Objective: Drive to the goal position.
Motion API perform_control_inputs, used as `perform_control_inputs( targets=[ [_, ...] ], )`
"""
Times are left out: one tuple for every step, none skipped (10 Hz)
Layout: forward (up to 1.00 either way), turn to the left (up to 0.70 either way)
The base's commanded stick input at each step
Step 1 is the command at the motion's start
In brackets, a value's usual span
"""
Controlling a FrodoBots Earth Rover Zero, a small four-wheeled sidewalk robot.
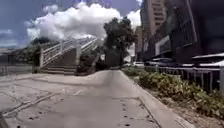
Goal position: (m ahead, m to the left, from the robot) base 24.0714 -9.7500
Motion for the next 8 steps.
perform_control_inputs(
  targets=[
    [0.70,0.00],
    [0.70,0.00],
    [0.70,0.00],
    [0.70,0.00],
    [0.70,0.00],
    [0.70,0.00],
    [0.70,0.00],
    [0.70,0.00]
  ],
)
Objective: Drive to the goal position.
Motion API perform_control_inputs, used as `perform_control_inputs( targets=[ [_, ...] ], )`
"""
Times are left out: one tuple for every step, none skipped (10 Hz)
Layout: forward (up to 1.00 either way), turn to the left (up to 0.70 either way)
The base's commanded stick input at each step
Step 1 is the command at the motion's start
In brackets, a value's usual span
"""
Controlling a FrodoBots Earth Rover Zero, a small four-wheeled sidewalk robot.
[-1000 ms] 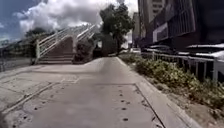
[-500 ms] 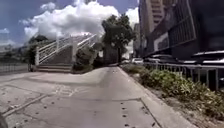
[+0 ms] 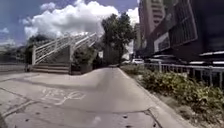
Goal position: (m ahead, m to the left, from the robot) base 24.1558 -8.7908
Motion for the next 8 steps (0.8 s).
perform_control_inputs(
  targets=[
    [0.70,0.00],
    [0.70,0.00],
    [0.70,0.13],
    [0.70,0.14],
    [0.70,0.07],
    [0.70,0.01],
    [0.70,0.00],
    [0.70,0.00]
  ],
)
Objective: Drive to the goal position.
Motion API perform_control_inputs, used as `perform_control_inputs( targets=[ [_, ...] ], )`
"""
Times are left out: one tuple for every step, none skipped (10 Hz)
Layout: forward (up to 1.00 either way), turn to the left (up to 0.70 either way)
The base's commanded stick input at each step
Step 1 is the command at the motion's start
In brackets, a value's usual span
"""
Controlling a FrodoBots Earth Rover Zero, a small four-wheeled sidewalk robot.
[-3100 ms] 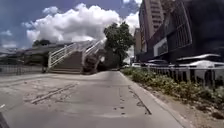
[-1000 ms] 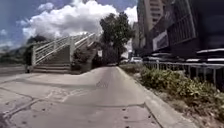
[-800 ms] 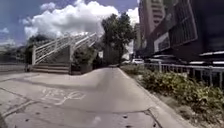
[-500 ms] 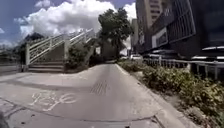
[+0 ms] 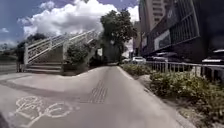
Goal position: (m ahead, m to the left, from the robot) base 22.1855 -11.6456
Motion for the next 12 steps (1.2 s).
perform_control_inputs(
  targets=[
    [0.70,0.00],
    [0.70,0.00],
    [0.70,0.00],
    [0.70,0.00],
    [0.70,0.00],
    [0.70,0.00],
    [0.70,0.00],
    [0.70,0.00],
    [0.70,0.00],
    [0.70,0.00],
    [0.70,0.00],
    [0.70,0.00]
  ],
)
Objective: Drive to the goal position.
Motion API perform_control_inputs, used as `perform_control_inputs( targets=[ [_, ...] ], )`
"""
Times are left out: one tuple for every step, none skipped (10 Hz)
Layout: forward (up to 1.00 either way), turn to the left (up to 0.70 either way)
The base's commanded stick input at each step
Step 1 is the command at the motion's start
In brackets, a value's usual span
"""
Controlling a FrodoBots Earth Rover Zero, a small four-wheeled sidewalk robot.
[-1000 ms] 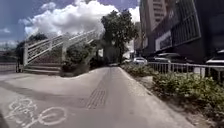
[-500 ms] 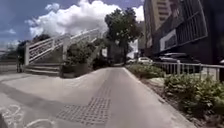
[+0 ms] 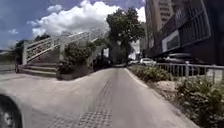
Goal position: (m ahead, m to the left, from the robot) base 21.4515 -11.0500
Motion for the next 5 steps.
perform_control_inputs(
  targets=[
    [0.70,0.00],
    [0.70,0.00],
    [0.70,0.00],
    [0.70,0.00],
    [0.70,0.00]
  ],
)
